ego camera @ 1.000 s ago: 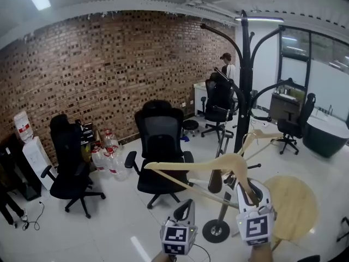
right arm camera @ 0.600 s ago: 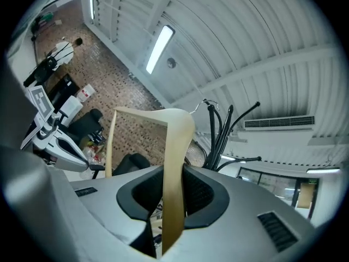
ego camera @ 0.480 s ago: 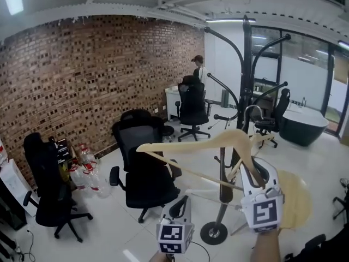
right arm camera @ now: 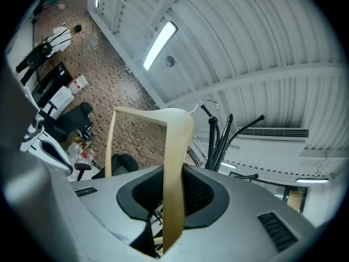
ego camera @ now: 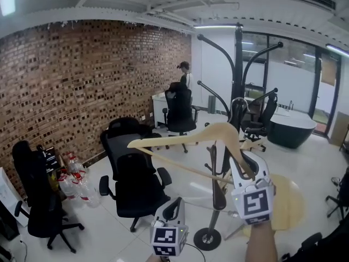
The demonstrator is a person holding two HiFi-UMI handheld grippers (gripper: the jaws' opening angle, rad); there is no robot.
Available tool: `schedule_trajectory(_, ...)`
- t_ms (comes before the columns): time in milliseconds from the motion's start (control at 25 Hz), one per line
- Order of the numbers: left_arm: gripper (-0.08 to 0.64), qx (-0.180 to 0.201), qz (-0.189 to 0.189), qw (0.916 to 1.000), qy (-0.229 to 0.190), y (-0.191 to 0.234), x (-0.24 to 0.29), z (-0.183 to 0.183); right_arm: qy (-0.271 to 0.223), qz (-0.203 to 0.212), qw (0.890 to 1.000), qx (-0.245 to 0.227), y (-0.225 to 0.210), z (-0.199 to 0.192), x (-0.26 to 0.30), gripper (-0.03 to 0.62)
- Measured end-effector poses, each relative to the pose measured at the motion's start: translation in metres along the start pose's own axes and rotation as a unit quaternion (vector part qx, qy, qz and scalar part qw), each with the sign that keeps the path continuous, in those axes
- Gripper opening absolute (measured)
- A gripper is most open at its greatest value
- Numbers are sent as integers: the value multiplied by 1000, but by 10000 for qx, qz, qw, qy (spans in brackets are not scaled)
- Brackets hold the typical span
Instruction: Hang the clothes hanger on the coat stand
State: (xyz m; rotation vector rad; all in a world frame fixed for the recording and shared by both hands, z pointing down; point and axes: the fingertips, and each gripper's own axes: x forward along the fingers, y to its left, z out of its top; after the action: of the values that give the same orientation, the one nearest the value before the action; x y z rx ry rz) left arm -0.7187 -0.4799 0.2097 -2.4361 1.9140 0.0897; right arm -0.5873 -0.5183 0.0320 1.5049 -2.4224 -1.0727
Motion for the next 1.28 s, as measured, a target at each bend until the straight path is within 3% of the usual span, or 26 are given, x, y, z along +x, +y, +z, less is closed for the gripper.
schedule_trajectory(200,17,-30,-40,10000,-22,-55,21,6,212,71,9998,3,-53,-28,-10,75)
schedule_trajectory(600,17,-67,-68,9998,178,-41,46,-25,509,-20,9987,93,-45,-80,32,75)
schedule_trajectory(1000,17,-23,-70,9990,445,-32,64,-50,825,-464,9954,-171,-56,-129,60,81)
schedule_trajectory(1280,17,22,-164,9991,403,-67,54,-73,979,-535,9933,-285,-55,-172,30,160)
